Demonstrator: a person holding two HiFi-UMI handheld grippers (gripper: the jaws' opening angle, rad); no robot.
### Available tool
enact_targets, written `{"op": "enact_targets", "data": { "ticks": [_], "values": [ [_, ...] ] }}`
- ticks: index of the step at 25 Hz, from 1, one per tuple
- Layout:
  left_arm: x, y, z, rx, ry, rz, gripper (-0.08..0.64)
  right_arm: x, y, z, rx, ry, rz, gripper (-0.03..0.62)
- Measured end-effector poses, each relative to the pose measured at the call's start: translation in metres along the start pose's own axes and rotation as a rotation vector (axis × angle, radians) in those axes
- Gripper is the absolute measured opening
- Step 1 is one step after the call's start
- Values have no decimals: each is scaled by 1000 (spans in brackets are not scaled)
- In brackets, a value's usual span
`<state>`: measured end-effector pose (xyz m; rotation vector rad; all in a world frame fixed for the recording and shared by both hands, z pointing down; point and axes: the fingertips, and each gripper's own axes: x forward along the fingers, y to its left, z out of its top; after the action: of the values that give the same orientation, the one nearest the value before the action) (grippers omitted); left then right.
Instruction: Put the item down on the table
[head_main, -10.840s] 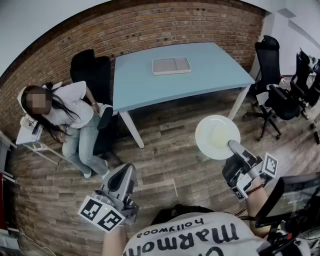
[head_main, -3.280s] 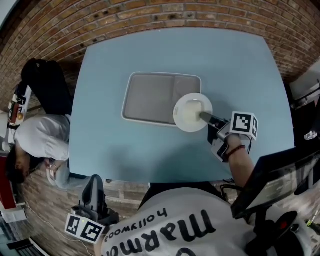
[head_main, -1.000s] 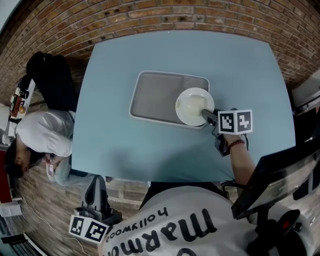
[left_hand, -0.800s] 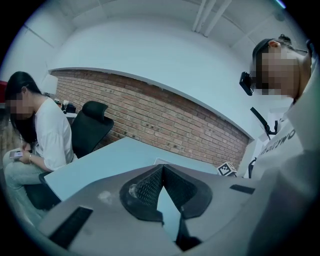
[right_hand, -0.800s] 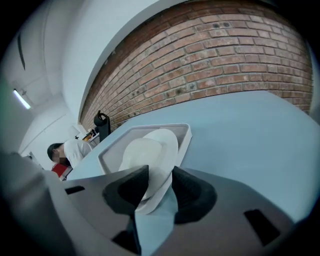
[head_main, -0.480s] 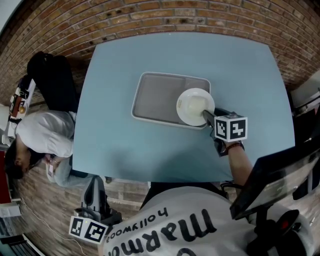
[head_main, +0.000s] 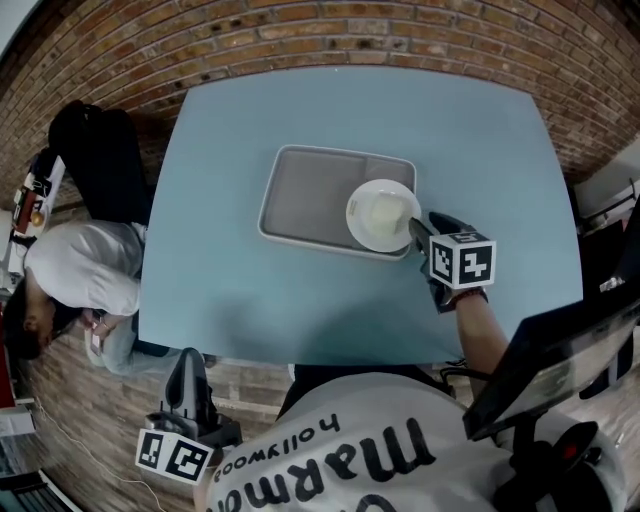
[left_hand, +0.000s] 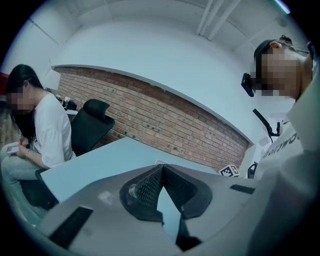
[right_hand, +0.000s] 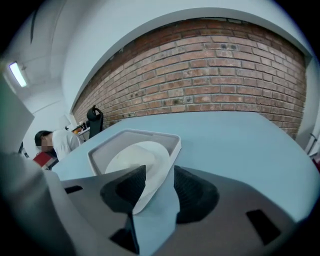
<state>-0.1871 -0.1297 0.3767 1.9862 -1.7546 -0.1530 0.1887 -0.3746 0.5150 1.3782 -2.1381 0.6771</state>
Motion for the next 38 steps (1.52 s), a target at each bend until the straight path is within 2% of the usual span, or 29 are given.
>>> {"op": "enact_targets", "data": {
  "ticks": [3,6,11,15,17,20,24,27,30,34,38],
  "values": [
    [7,-2,-1,-19,9,-27,8,-17,-2,17,45,-54,23,169],
    [18,-9,-2,-28,25,-63,8,-36,2,38,102,-131,84,169],
    [49,-28,4,17,67,-183,8,-88,18,83,287,-399,273,169],
    [71,-39,15,57,94,-276,8,-130,41,103,286,-559,357,167],
    [78,-45,19,73,104,-320,8,-145,50,105,283,-620,350,164],
    [88,-53,23,111,135,-397,8,-166,62,101,283,-686,291,135],
    [93,-49,31,130,157,-456,8,-192,80,102,360,-780,324,114],
    [97,-45,33,146,165,-485,8,-196,93,94,280,-759,278,109],
    [104,-46,33,158,177,-517,8,-189,104,76,187,-655,212,102],
    [106,-51,30,178,189,-549,8,-180,114,47,73,-513,135,54],
    [105,-52,24,222,195,-592,8,-177,117,26,48,-445,105,31]
  ]
}}
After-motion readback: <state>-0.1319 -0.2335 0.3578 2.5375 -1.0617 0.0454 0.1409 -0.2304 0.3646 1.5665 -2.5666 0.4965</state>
